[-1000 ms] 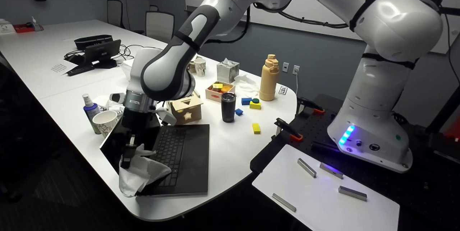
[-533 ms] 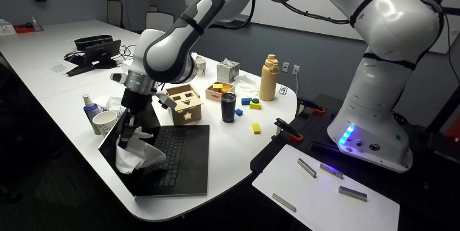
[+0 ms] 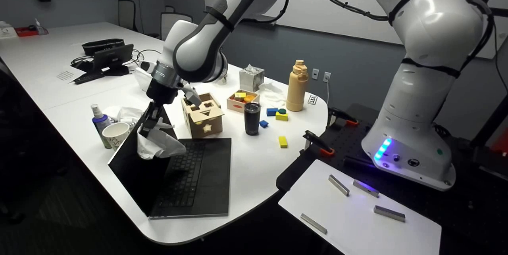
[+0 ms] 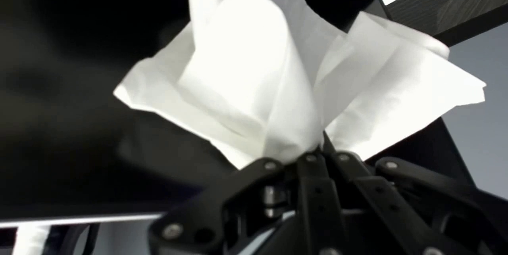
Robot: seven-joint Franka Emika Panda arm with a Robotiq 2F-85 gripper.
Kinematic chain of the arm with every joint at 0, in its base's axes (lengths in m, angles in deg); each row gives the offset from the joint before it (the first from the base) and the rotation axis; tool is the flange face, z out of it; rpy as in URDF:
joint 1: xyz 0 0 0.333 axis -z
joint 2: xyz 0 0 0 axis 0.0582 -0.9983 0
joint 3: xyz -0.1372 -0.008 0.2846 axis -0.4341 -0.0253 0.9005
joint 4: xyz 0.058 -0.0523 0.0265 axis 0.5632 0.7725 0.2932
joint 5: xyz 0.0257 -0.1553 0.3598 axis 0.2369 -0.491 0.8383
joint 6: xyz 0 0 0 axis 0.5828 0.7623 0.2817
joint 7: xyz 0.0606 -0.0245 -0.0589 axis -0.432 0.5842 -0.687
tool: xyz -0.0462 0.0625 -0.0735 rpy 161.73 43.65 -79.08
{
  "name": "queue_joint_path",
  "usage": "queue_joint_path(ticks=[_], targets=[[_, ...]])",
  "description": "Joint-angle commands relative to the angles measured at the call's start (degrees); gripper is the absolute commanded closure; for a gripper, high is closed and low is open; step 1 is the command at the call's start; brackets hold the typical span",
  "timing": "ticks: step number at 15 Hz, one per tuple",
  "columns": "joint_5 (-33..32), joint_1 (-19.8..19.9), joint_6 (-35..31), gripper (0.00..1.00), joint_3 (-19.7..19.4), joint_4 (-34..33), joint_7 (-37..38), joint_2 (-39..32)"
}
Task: Clean up when doing the task
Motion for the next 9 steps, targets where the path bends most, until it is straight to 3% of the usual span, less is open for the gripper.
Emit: queue_joint_path(ticks=[1,6,9], targets=[[-1.3,-3.2,-5.1,1.0,-6.6,3.2,5.3,5.5],[-3.5,-10.5,-9.8,1.0,-18.2,5.4,12.8,11.7],[-4.0,-19.4,-11.2,1.0,-30.8,7.4,17.9,18.1]])
